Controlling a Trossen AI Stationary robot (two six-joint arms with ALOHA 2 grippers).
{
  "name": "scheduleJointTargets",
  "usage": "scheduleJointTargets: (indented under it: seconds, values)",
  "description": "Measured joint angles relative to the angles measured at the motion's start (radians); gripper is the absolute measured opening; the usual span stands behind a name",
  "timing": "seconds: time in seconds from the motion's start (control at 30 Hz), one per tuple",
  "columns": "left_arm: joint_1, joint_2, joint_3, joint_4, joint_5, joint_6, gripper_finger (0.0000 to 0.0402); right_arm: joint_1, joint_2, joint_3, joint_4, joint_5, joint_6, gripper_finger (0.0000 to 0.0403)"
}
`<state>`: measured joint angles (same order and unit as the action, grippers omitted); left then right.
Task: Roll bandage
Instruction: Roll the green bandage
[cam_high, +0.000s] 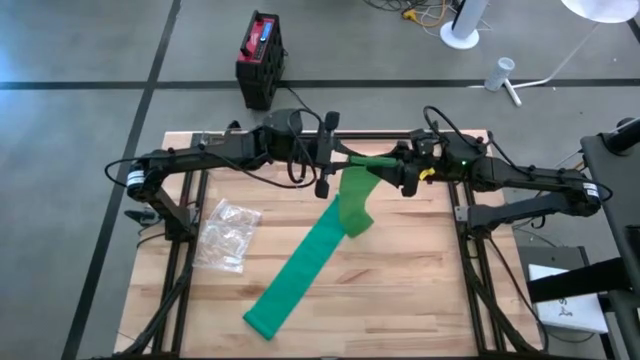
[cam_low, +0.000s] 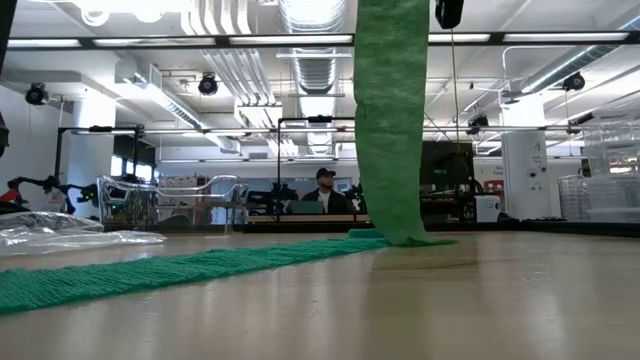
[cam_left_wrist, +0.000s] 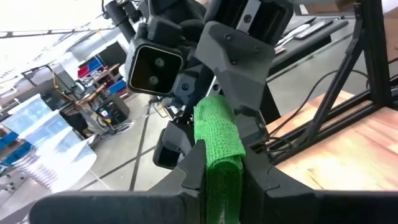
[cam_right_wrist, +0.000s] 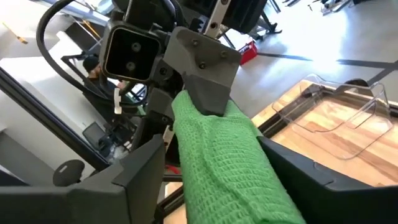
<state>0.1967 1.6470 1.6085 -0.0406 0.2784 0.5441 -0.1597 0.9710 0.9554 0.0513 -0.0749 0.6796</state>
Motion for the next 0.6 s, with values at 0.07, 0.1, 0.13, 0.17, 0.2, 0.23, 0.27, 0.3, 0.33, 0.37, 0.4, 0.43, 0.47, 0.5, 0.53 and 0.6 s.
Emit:
scheduleJointTargets:
  seconds: [0.07,0.1,0.13,0.17,0.2,0.23,0.27,0.3,0.33,0.37,0.4,0.43,0.47,0.5,0.53,0.6]
  values:
    - [0.000,0.000,0.000,0.000,-0.001,0.007,0.0040,0.000,0.000,0.000,0.000,0.002,-0.011,0.0223]
    - [-0.002,0.000,0.000,0.000,-0.001,0.012,0.0040,0.000,0.000,0.000,0.000,0.007,-0.020,0.0218]
    - [-0.003,-0.001,0.000,-0.002,-0.001,0.019,0.0040,0.000,0.000,0.000,0.000,0.014,-0.029,0.0213]
    - [-0.005,-0.001,0.000,-0.004,-0.001,0.024,0.0041,0.000,-0.001,0.000,0.000,0.018,-0.036,0.0209]
    - [-0.006,-0.001,0.000,-0.004,-0.001,0.025,0.0041,0.000,-0.002,0.000,0.000,0.023,-0.038,0.0205]
    - [-0.008,-0.001,0.000,-0.004,-0.001,0.027,0.0041,0.000,-0.002,0.000,0.001,0.023,-0.040,0.0202]
    - [-0.008,-0.001,0.000,-0.004,-0.001,0.028,0.0041,0.000,-0.003,0.000,0.002,0.022,-0.042,0.0200]
    - [-0.008,-0.002,0.000,-0.005,-0.001,0.032,0.0041,0.000,-0.003,0.000,0.003,0.023,-0.043,0.0198]
    - [-0.008,-0.003,0.000,-0.006,-0.001,0.037,0.0041,0.000,-0.004,0.000,0.003,0.023,-0.043,0.0196]
    - [-0.008,-0.003,0.000,-0.005,-0.001,0.041,0.0041,0.000,-0.004,0.000,0.003,0.023,-0.044,0.0195]
    - [-0.008,-0.004,0.000,-0.005,-0.001,0.042,0.0041,0.000,-0.005,0.000,0.003,0.022,-0.048,0.0193]
    - [-0.008,-0.005,0.000,-0.006,-0.001,0.040,0.0041,0.000,-0.005,0.000,0.004,0.023,-0.059,0.0190]
    - [-0.008,-0.006,0.000,-0.006,-0.001,0.026,0.0042,0.000,-0.005,0.000,0.006,0.023,-0.076,0.0187]
    - [-0.008,-0.006,0.000,-0.005,-0.001,0.005,0.0043,0.000,-0.005,0.000,0.009,0.023,-0.101,0.0181]
    - [-0.008,-0.007,0.000,-0.005,-0.001,-0.017,0.0047,0.000,-0.005,0.000,0.012,0.025,-0.129,0.0174]
    - [-0.008,-0.008,0.000,-0.002,-0.003,-0.070,0.0059,0.000,-0.005,0.000,0.019,0.045,-0.193,0.0154]
